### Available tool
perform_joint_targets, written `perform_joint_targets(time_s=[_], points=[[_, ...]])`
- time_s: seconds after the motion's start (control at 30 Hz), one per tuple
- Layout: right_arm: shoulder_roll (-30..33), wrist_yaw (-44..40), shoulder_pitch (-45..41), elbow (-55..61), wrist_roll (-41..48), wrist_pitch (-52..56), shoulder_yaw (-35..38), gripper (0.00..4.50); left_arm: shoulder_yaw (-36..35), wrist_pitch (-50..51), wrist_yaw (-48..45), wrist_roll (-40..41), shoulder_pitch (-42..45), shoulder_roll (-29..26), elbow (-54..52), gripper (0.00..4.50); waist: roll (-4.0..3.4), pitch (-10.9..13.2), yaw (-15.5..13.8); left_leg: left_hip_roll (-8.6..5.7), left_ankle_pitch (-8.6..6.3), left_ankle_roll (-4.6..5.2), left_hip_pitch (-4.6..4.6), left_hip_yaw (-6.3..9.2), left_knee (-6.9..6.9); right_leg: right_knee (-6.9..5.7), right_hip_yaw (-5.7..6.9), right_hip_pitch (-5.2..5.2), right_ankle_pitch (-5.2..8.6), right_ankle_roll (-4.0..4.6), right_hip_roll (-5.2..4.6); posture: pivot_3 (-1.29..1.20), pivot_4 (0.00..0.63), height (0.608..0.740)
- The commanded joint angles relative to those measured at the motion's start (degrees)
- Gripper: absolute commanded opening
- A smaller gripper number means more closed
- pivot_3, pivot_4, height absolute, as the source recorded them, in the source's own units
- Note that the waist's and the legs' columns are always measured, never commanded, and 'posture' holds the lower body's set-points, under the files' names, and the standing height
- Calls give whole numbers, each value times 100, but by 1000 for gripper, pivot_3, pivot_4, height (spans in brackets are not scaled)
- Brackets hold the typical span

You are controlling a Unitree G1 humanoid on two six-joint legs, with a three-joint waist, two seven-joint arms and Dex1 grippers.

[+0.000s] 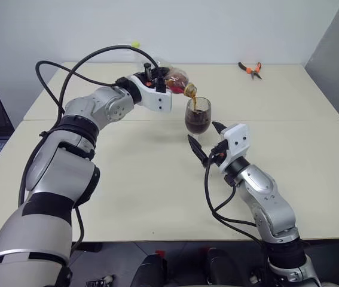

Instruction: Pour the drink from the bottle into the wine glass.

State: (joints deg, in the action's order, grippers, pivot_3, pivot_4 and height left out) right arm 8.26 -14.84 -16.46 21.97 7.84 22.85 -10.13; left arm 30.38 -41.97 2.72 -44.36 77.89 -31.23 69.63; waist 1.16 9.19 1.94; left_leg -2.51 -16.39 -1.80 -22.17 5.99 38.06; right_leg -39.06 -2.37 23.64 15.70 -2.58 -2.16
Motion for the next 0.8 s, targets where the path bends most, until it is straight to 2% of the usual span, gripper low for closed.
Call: perform_joint_targets(time_s=[0.03,0.27,0.4,0.63,0.8], points=[[-24,12,-16,212,-6,-52,41,4500,-358,-70,-229,479,50,33,-138,662,0,0,2,0,0,0,0,0,0,0,0,0,0,0,0,0,150,740],[-25,9,-20,196,-10,-74,39,4500,-758,-103,-879,1157,-189,156,-257,662,0,0,7,1,0,0,0,0,1,-1,0,0,0,0,0,0,150,740],[-10,-10,-17,196,-18,-109,32,4500,-1205,19,-1484,1852,-397,329,-318,662,0,0,8,3,0,-1,0,1,2,-2,0,1,0,0,-1,0,150,740],[339,-450,187,537,224,48,63,4500,-2528,944,-2602,3635,-1175,652,-829,647,-2,-2,65,6,0,-1,-2,3,5,-3,0,1,0,0,-2,0,150,740],[723,-1008,215,880,640,348,53,4500,-3325,1761,-2733,4577,-1999,788,-1380,647,-2,-3,132,10,0,-1,0,9,5,-8,2,1,0,1,-1,0,150,740]])
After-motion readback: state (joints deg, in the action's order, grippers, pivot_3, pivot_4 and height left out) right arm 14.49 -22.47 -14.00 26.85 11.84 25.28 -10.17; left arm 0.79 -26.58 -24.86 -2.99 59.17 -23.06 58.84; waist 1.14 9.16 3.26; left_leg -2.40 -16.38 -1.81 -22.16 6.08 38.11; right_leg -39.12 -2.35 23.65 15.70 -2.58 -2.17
